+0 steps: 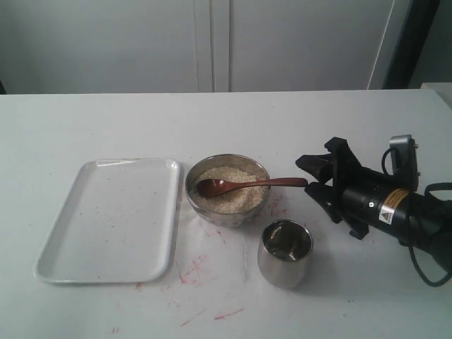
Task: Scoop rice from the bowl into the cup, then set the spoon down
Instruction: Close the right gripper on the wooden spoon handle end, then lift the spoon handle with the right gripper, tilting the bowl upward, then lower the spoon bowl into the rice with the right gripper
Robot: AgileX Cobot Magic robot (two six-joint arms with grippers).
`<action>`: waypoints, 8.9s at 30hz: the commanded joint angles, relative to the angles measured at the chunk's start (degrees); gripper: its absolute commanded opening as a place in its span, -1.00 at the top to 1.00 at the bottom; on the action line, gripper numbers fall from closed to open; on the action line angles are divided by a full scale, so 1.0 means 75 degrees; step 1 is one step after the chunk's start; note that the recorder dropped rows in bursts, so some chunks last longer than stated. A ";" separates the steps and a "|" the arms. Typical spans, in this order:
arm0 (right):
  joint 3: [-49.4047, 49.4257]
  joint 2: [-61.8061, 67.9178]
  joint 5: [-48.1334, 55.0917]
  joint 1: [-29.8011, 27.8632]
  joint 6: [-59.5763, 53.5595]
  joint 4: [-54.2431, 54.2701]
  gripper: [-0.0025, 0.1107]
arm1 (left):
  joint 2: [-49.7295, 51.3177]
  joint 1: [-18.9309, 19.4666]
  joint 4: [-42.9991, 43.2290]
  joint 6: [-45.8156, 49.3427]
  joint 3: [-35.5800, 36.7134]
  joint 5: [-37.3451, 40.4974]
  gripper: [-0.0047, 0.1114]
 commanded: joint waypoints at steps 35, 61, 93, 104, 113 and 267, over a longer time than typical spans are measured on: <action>-0.0719 0.0029 0.1524 0.0808 0.0015 0.0071 0.05 | 0.0007 -0.0023 -0.0030 -0.0011 -0.0026 -0.0081 0.67; -0.0977 0.0560 0.1198 0.0958 -0.0048 0.0147 0.26 | 0.0007 -0.0023 -0.0030 -0.0011 -0.0026 -0.0081 0.67; -0.1009 0.0453 0.0564 0.0958 -0.0678 0.0421 0.59 | 0.0007 -0.0023 -0.0030 -0.0011 -0.0026 -0.0081 0.67; -0.1009 0.0453 0.0359 0.0958 -0.0907 0.0370 0.76 | 0.0007 -0.0023 -0.0030 -0.0011 -0.0026 -0.0081 0.67; -0.1009 0.0453 0.0485 0.0958 -0.0660 0.0280 0.38 | 0.0007 -0.0023 -0.0030 -0.0011 -0.0026 -0.0081 0.67; -0.2851 0.0684 -0.0092 0.1025 -0.6361 -0.0117 0.96 | 0.0022 -0.0018 -0.0030 -0.0011 -0.0026 -0.0081 0.67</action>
